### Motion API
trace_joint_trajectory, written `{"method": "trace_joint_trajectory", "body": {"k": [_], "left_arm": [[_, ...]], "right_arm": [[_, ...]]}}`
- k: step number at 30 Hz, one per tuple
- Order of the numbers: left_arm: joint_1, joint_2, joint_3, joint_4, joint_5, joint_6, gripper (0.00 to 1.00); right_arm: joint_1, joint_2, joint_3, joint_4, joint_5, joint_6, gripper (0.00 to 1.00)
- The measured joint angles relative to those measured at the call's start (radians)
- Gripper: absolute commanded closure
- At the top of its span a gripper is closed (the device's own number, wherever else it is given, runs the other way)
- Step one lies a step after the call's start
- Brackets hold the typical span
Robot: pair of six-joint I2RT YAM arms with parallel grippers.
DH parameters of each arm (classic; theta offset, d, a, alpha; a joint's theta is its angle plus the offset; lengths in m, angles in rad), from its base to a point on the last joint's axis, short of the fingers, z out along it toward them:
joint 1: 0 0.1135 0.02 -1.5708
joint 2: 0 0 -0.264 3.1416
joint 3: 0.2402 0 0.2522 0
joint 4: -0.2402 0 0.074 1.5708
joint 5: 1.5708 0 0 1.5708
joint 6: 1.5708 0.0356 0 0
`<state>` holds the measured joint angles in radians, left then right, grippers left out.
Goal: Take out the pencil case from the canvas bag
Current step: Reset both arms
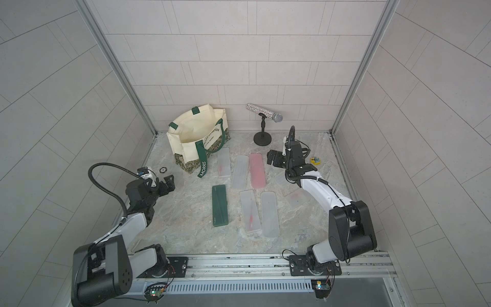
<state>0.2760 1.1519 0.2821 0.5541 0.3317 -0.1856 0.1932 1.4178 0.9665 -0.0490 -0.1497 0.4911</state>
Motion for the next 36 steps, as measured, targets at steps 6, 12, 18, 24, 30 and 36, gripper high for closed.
{"method": "trace_joint_trajectory", "body": {"k": [6, 12, 18, 24, 30, 36], "left_arm": [[-0.084, 0.090, -0.085, 0.235, -0.020, 0.064, 0.00], [-0.105, 0.179, -0.085, 0.375, -0.077, 0.065, 0.00], [-0.148, 0.258, -0.084, 0.477, -0.143, 0.071, 0.00], [-0.188, 0.380, -0.084, 0.599, -0.205, 0.091, 0.00], [-0.232, 0.459, -0.084, 0.665, -0.268, 0.118, 0.00], [-0.238, 0.459, -0.084, 0.705, -0.315, 0.124, 0.00]], "right_arm": [[-0.069, -0.156, -0.166, 0.040, 0.142, -0.110, 0.01], [-0.082, -0.332, -0.379, 0.204, 0.346, -0.220, 0.00], [-0.096, -0.381, -0.554, 0.378, 0.523, -0.255, 0.00], [-0.114, -0.351, -0.635, 0.548, 0.619, -0.275, 0.00], [-0.116, -0.172, -0.717, 0.794, 0.665, -0.310, 0.00], [-0.116, -0.030, -0.719, 0.973, 0.686, -0.312, 0.00]]}}
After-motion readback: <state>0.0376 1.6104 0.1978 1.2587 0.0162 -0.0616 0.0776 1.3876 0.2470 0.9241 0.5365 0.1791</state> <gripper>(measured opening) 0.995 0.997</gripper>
